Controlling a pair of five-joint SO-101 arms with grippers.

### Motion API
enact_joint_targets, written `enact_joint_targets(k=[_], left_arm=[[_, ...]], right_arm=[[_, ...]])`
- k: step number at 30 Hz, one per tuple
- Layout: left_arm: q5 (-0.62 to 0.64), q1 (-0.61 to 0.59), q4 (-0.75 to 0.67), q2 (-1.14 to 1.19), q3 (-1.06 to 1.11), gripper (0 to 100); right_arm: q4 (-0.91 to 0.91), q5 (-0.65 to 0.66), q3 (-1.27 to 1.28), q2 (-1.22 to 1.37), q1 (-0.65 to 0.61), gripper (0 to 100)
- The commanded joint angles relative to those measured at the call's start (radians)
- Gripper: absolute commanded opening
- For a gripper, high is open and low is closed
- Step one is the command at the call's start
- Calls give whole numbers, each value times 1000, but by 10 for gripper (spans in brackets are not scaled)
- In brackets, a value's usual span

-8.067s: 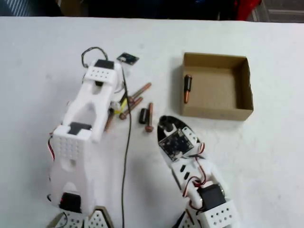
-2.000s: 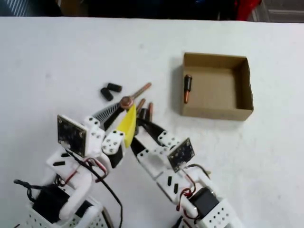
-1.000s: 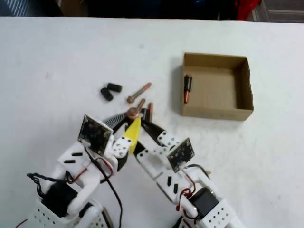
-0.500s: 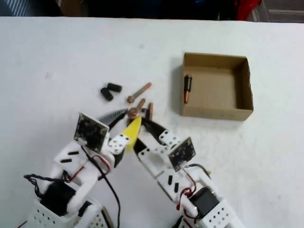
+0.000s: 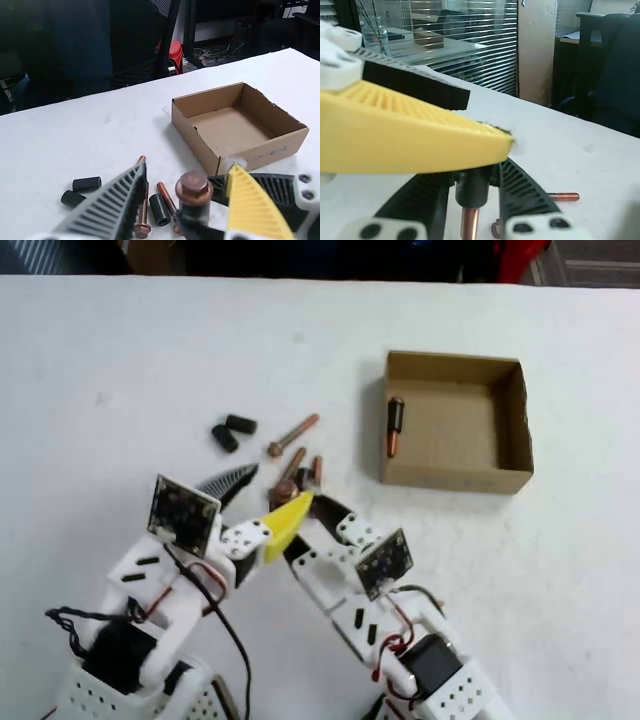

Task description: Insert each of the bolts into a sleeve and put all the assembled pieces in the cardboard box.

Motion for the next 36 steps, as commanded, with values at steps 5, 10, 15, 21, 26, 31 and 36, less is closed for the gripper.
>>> enact_joint_targets(k=[5, 10, 15, 21, 26, 31, 36], left_arm=[[-14, -68, -91, -13, -57, 270], [-9, -203, -31, -13, -189, 232], [-14, -266, 150, -13, -288, 13], [-14, -351, 247, -13, -299, 20], [-14, -424, 299, -13, -299, 23], [-14, -440, 324, -15, -244, 23], [-14, -475, 324, -15, -207, 23]], right_arm=[[-2, -2, 8, -16, 15, 16], [1, -2, 8, -15, 15, 16], [19, -2, 6, -15, 16, 16], [159, -2, -87, -16, 71, 16], [311, -2, -224, -16, 191, 16], [417, 0, -347, -7, 236, 15], [578, 75, -523, 4, 254, 15]])
